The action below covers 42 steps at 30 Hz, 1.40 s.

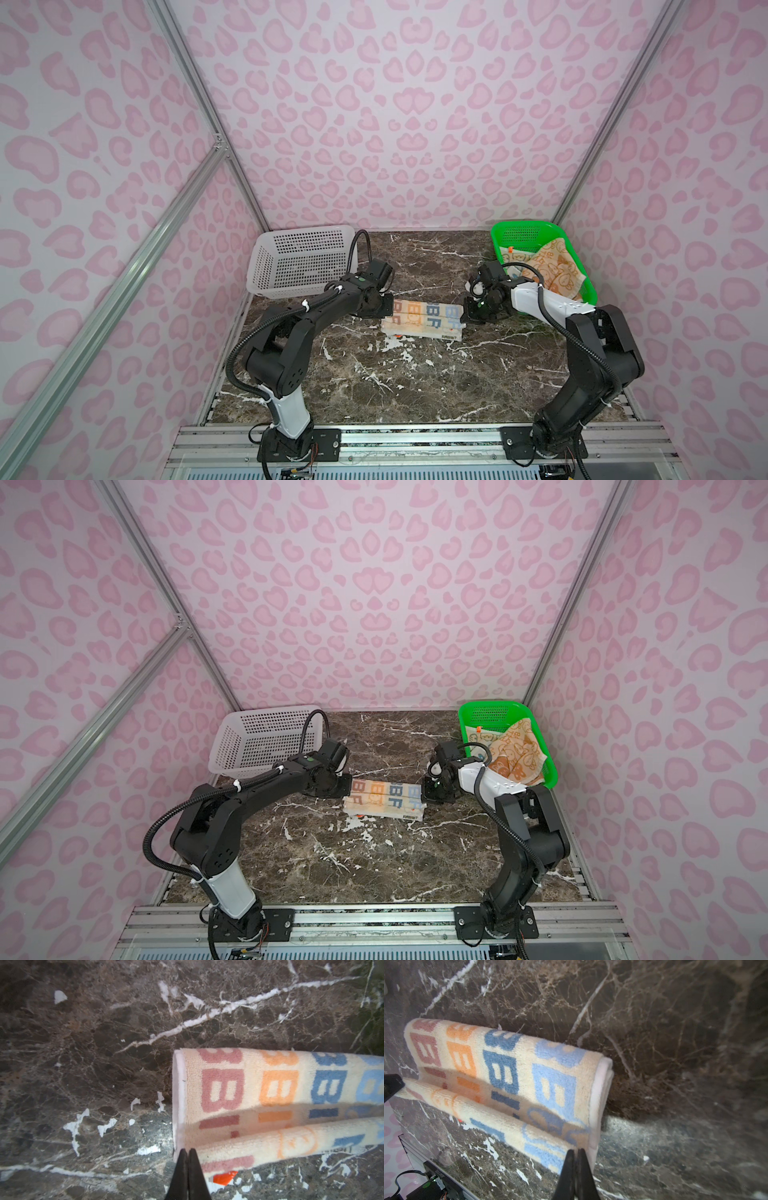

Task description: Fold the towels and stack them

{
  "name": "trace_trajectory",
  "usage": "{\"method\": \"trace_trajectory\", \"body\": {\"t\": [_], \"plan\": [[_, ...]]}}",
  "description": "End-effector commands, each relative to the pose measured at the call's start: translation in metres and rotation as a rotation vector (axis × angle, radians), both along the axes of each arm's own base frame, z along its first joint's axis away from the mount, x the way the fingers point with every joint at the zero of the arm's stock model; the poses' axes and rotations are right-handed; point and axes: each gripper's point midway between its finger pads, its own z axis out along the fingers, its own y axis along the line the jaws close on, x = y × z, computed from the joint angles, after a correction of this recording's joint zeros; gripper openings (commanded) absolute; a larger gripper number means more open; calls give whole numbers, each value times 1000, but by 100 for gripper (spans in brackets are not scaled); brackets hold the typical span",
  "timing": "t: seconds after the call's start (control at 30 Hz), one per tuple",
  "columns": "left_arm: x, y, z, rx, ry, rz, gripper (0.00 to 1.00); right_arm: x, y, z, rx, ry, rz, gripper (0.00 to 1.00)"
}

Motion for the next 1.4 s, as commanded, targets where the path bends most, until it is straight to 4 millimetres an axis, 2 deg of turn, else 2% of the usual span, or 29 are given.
{"method": "trace_trajectory", "body": {"t": [0.0, 0.2, 0.3, 0.37, 0.47, 0.5, 0.53, 0.7, 0.77, 0.83, 0.93, 1.03, 1.27, 1.33, 1.37], "plan": [[0, 5, -10, 30, 5, 22, 4, -3, -3, -12, -35, 14, -5, 0], [2, 7, -17, 54, 15, 21, 4, -11, 2, -19, -47, 23, 8, 0], [3, 5, -15, 50, 11, 18, 7, -12, 1, -17, -47, 16, 5, 5], [3, 4, -10, 45, 5, 17, 12, -12, 1, -13, -54, 7, 6, 12], [3, 0, 5, 13, -17, 3, 30, -12, 1, -1, -66, -9, 23, 25], [3, -3, 14, -7, -34, -4, 42, -11, 3, 6, -69, -25, 28, 32], [4, -5, 24, -25, -53, -7, 49, -11, 4, 14, -68, -43, 33, 39], [6, -26, 66, -168, -88, 0, 66, -5, 19, 47, 16, -112, 23, 63], [6, -43, 75, -270, -70, 15, 74, -3, 28, 50, 80, -118, 7, 71], [3, -61, 78, -376, -41, 26, 76, -3, 40, 48, 160, -104, -6, 77], [-5, -80, 72, -440, -3, 22, 79, -9, 50, 36, 209, -70, -18, 86], [-16, -84, 51, -415, 42, 15, 80, -18, 54, 23, 245, -36, -30, 91], [-37, -60, -4, -301, 127, 42, 83, -33, 47, -5, 209, 13, -30, 96], [-40, -56, -11, -272, 135, 33, 99, -33, 44, -9, 191, 19, -25, 96], [-40, -55, -12, -260, 137, 30, 98, -32, 44, -10, 187, 18, -22, 97]]}}
